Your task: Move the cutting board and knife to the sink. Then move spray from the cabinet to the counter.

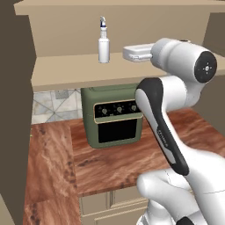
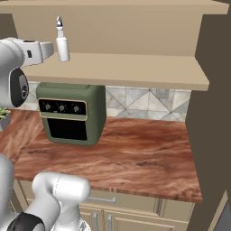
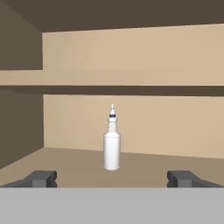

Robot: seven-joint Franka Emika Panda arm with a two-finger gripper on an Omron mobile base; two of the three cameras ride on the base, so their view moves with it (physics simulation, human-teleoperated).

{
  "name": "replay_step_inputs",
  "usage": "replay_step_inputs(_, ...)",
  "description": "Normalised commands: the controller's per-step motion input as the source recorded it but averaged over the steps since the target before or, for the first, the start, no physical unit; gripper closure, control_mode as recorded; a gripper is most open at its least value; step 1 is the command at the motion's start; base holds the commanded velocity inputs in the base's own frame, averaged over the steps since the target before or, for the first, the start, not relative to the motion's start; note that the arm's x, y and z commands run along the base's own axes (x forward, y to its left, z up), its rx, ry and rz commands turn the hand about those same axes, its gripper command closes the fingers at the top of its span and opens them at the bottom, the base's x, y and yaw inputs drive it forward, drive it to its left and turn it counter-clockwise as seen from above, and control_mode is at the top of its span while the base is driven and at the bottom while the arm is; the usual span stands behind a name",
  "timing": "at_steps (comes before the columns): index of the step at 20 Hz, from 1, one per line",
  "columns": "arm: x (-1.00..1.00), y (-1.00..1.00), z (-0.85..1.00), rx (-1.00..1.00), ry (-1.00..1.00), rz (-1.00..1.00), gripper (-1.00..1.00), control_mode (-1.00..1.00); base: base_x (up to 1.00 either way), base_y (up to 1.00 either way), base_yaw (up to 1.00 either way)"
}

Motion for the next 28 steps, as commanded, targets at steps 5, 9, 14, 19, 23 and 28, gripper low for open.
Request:
replay_step_inputs(5,0.13,0.03,-0.01,0.00,0.00,0.00,-1.00,-1.00,0.00,0.00,0.00)
replay_step_inputs(9,0.04,0.15,-0.01,0.00,0.00,0.00,-1.00,-1.00,0.00,0.00,0.00)
replay_step_inputs(14,0.04,0.15,0.00,0.00,0.00,0.00,-1.00,-1.00,0.00,0.00,0.00)
replay_step_inputs(19,0.08,0.11,0.00,0.00,0.00,0.00,-1.00,-1.00,0.00,0.00,0.00)
replay_step_inputs(23,0.15,0.01,0.00,0.00,0.00,0.00,-1.00,-1.00,0.00,0.00,0.00)
replay_step_inputs(28,0.18,0.00,0.00,0.00,0.00,0.00,-1.00,-1.00,0.00,0.00,0.00)
